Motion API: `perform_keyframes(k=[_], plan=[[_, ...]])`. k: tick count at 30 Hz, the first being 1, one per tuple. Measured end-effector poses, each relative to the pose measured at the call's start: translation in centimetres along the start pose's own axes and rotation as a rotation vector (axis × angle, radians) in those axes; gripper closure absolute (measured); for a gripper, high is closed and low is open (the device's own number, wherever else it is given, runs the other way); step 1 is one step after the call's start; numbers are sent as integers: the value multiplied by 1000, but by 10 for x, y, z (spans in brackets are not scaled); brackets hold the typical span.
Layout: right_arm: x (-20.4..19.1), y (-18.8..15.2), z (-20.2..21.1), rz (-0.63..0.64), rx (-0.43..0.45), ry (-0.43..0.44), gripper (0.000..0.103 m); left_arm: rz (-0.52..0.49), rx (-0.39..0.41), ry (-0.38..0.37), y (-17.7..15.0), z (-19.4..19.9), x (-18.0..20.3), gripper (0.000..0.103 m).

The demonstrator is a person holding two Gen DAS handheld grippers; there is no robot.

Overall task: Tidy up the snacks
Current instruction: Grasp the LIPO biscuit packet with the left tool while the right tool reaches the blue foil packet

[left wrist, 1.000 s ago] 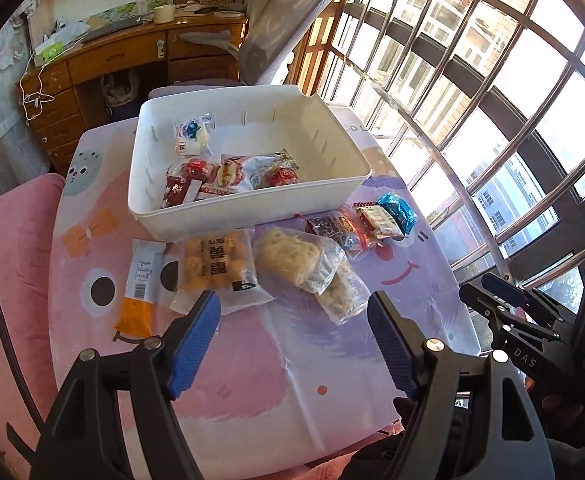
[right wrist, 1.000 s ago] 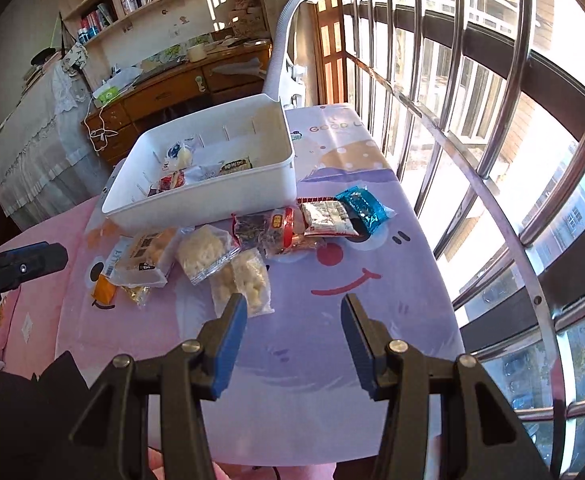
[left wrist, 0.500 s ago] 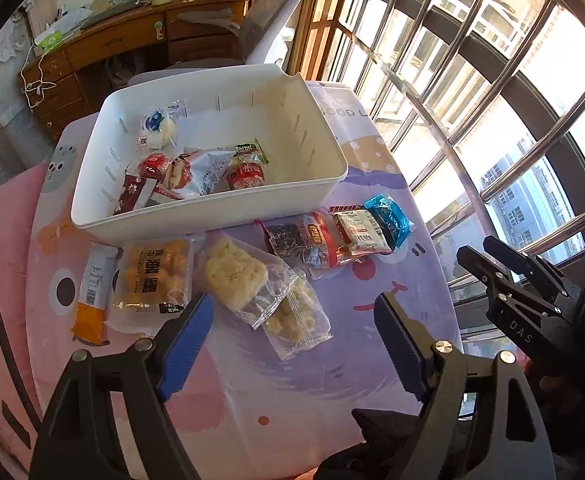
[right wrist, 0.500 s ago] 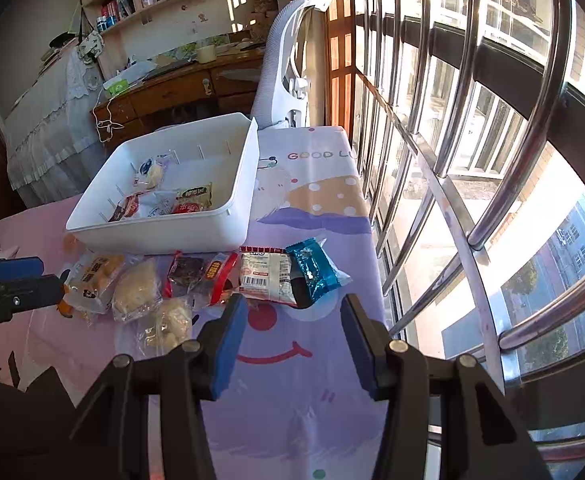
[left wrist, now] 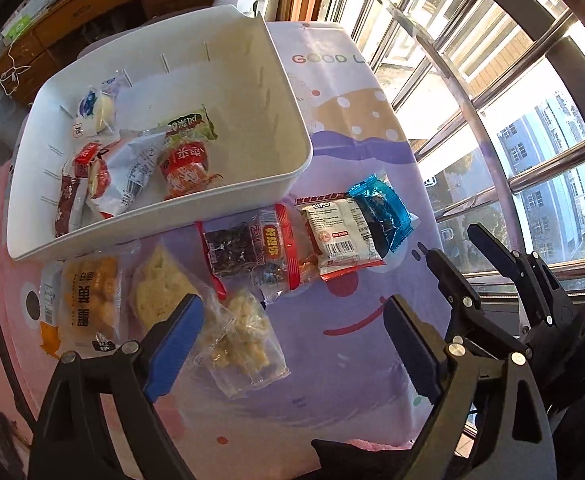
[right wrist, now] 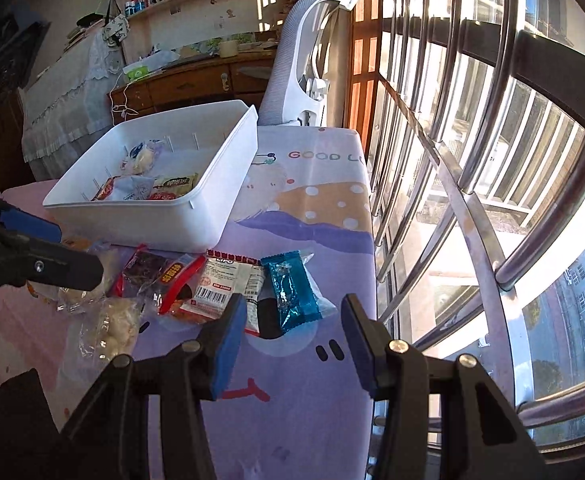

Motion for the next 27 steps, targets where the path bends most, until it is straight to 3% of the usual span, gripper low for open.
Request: perform_keyframes(k=[10,27], plan=[[7,-8,-28,64,9,-7,52,39,-173,-8,32,-60,17,12],[2,-15,-66,123,-22,11,52,87,-286,62,55,-118,32,12]])
Point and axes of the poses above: each gripper's, at about its wrist camera, not at the fingertips, and z roughly against the way its jaws point, x to its right, y to its top, the point moved 7 cm from there along -z, roughly the way its jaws point, and after that the axes turned 6 degrees about -z, right-handed, at the moved point
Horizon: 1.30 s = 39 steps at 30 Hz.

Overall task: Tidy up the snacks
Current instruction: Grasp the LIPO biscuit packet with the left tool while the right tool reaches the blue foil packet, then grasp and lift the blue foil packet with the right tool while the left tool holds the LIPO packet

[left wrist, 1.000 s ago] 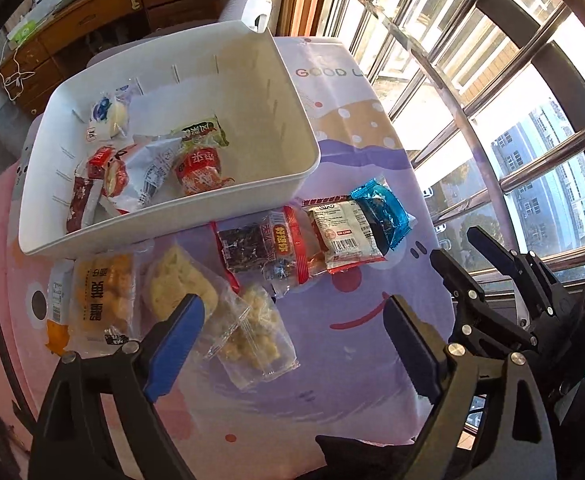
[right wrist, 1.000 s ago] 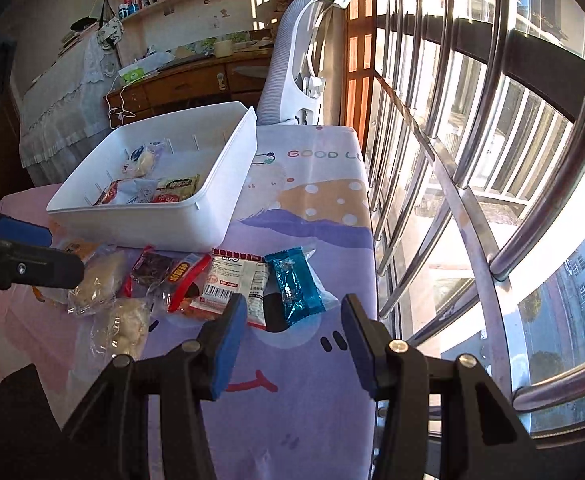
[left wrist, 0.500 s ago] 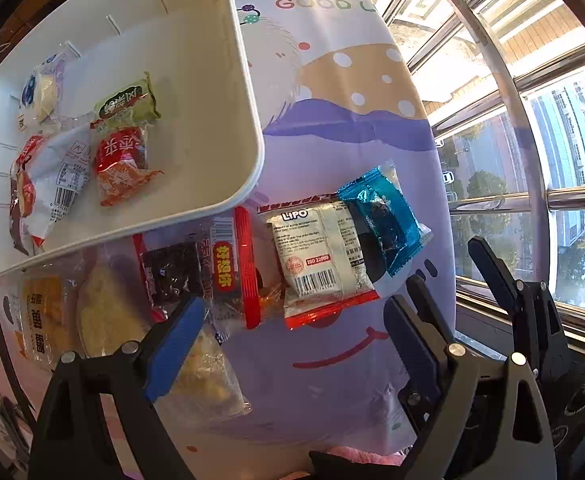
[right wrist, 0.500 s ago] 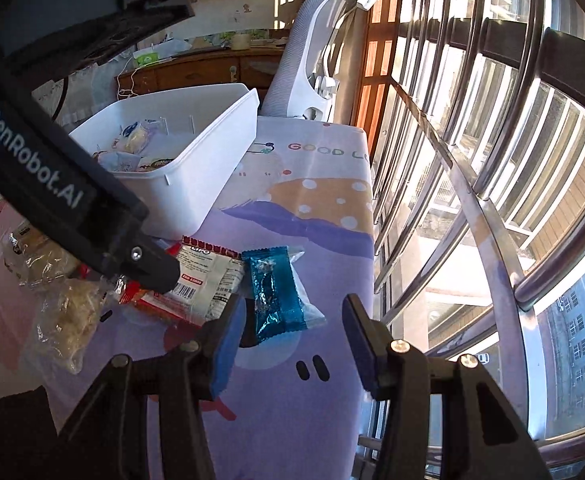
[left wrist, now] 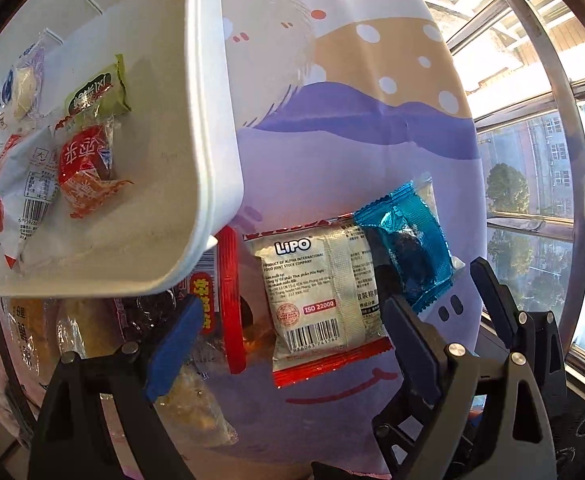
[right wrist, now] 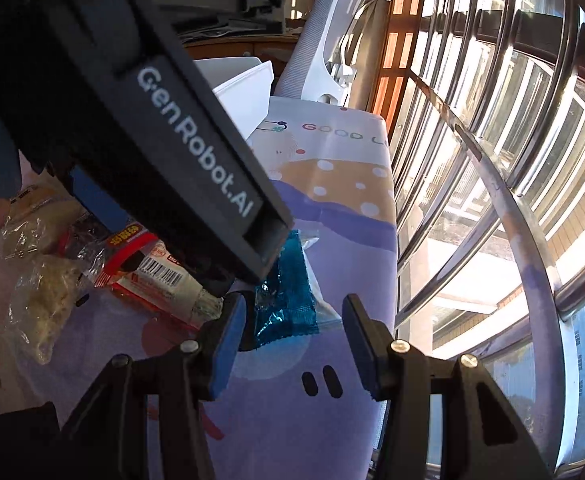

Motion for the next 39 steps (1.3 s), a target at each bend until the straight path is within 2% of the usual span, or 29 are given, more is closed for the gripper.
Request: perform_keyframes(k=[3,7,10,12,17,20,28,33,39], plan=[[1,-1,-5,6,-6,0,52,7,-4,16,5,-5,3,13],[0,-3,-9,9,-10,1,52,4,-10,21,14,-9,10,20],[-2,-4,-12,21,-16,7,52,3,-20,17,21,-17,18,31],[-2,-4,-14,29,-18,3,52,6,-31,7,21,-20,22,41],[-1,-4,-18,13,-22,13,52,17,-29,7,20,-25,23,48],[-1,-4,-18,8,-24,19,53,23,-19,-1,13,-25,17,58],[3,-5,-23,-8,-40,57,66,22,7,-31,4,-11,15,59],[6,-3,-20,-10,-48,64,81,27,22,-46,-4,0,9,59],[12,-2,-21,-14,-59,69,92,47,52,-60,-17,15,-4,59]])
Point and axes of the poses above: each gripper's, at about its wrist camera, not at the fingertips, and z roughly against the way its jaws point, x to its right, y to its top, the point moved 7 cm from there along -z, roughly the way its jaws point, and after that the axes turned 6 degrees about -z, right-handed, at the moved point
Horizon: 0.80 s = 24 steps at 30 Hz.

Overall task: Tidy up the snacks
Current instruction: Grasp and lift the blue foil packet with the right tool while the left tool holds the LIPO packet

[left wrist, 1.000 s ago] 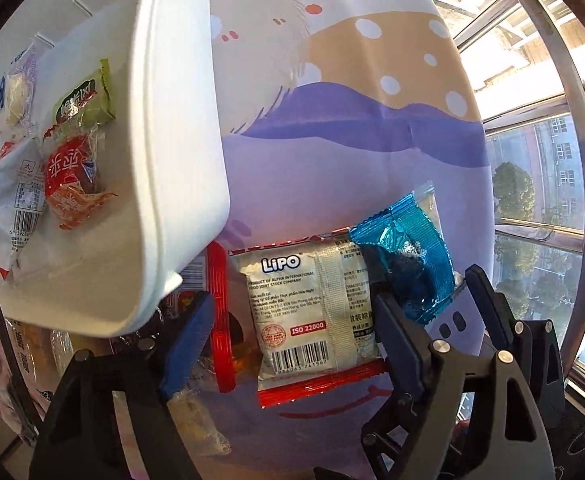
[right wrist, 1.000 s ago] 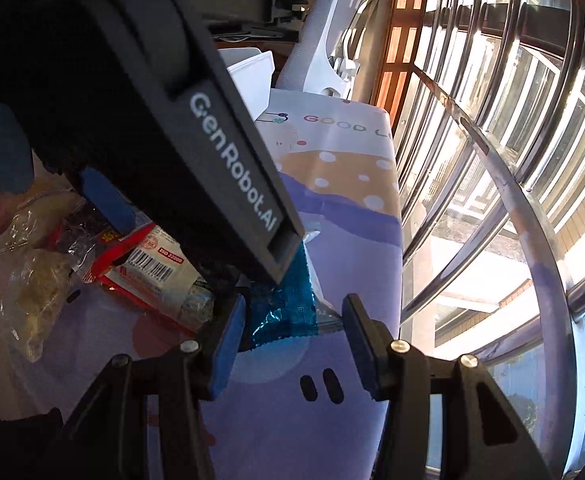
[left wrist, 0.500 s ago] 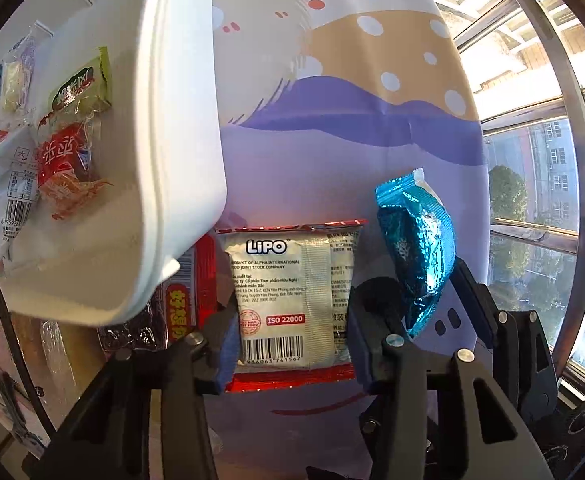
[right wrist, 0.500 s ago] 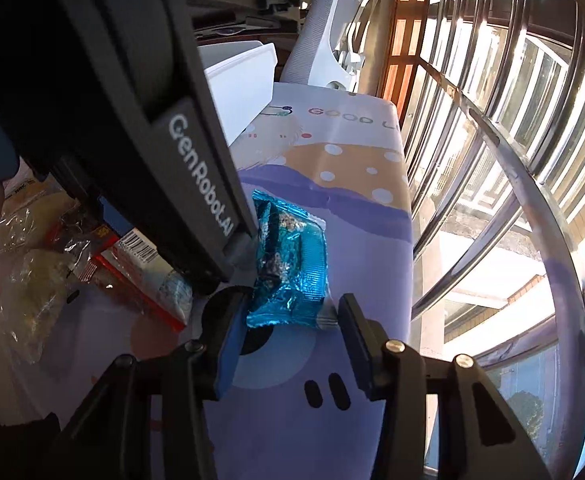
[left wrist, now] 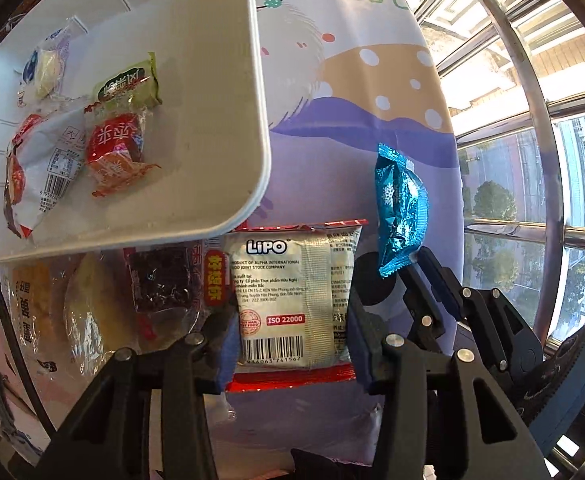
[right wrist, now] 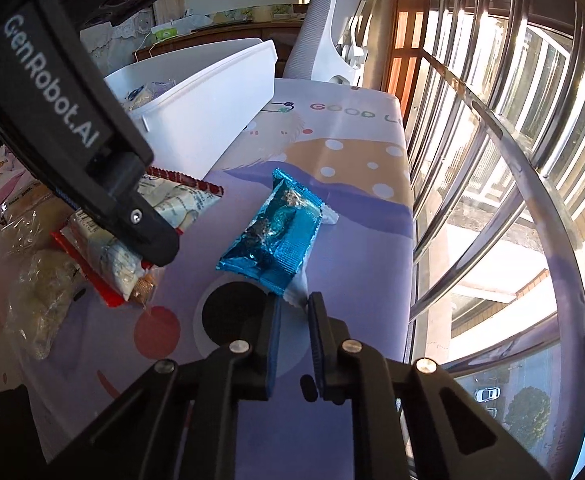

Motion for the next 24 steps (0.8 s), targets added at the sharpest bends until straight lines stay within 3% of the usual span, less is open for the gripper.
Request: perform_keyframes(k=[8,24], plan=[[-8,2,5,21,9,2,103,35,33,-11,-19,21,-18,59],[-45,12,48,71,40,29,103,57,108,-43,-58,88,-58,59]])
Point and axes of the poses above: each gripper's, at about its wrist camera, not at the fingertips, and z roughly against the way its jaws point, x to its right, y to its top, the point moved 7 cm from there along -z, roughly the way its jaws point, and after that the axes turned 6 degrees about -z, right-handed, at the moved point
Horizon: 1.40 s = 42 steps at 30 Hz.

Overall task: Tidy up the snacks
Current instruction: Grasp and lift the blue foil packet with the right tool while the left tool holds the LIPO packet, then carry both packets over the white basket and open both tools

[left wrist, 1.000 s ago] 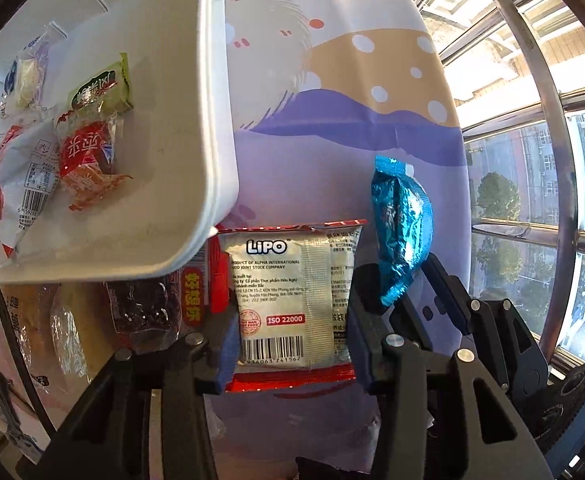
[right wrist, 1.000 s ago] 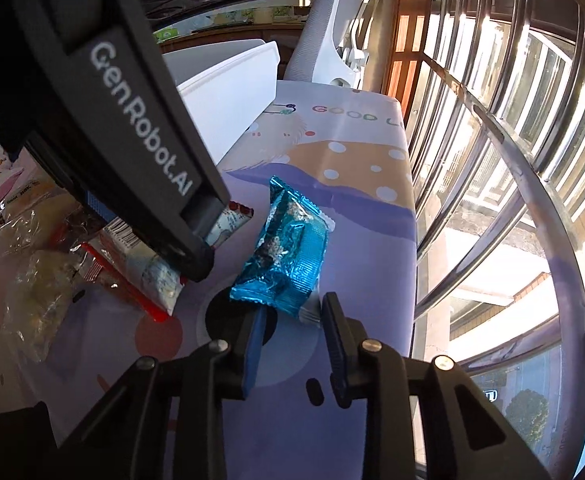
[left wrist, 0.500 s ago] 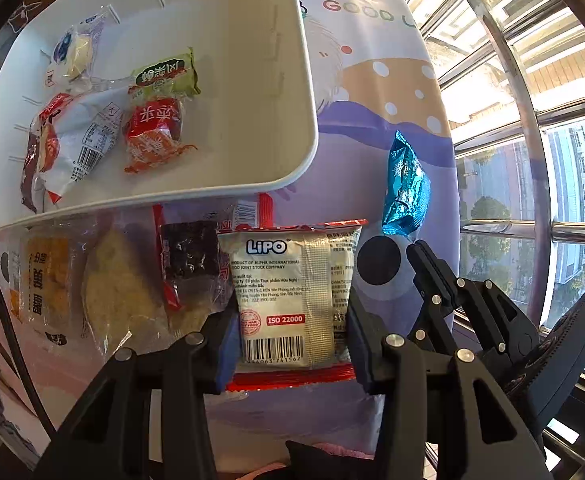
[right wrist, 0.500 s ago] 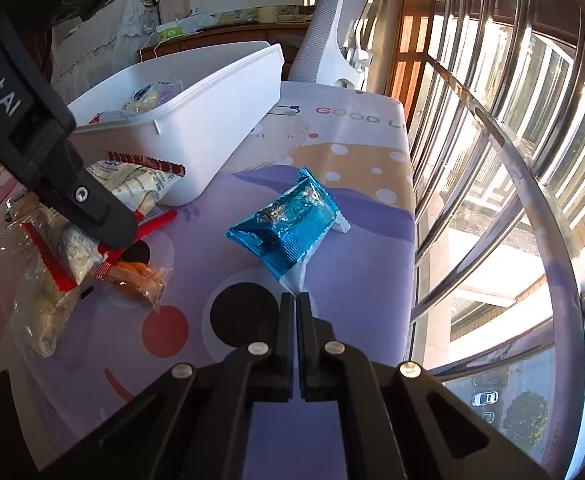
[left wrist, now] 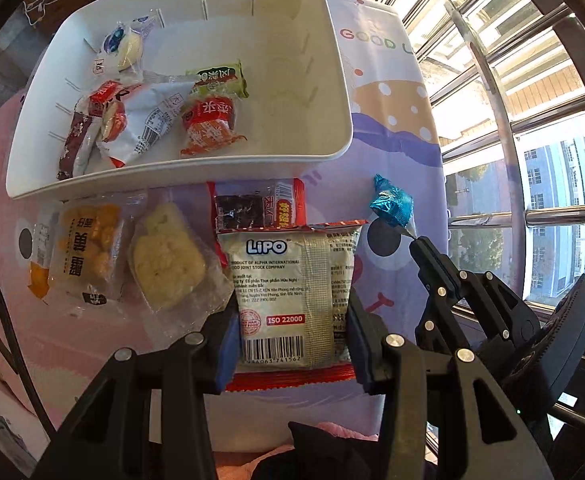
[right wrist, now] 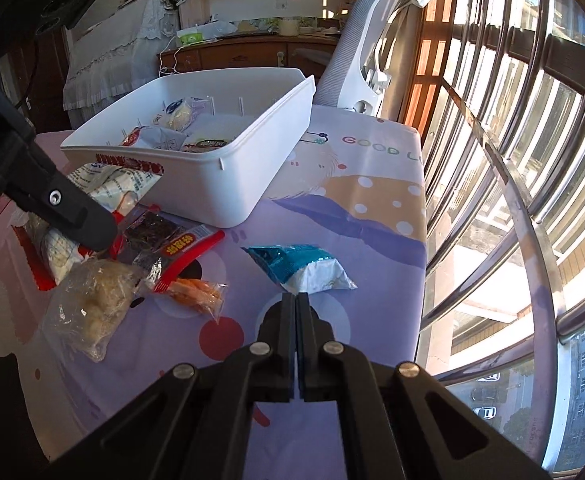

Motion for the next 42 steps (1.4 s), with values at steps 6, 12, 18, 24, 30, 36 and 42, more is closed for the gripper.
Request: perform_keyframes(k=[6,12,18,24,30,36,42], plan=[[-10,14,22,14,29,-14,103,-12,61,-9,-4,37,-17,59],[-13,23,30,-23,9,-41,103,-18,113,-31,-2,56,-31,59],[-8,19,13,-194,-96,-55,102,-33,157,-55,2,72,-55,59],[-6,15,-9,-294,-176,-84,84,-39,191,-60,8,84,-88,59],[4,3,-34,-445,-256,-136,62,-32,201,-57,14,86,-120,59],[10,-6,-53,-554,-308,-170,53,-21,209,-59,22,84,-148,58],[11,-6,-67,-621,-327,-203,49,-24,227,-64,33,79,-169,58]])
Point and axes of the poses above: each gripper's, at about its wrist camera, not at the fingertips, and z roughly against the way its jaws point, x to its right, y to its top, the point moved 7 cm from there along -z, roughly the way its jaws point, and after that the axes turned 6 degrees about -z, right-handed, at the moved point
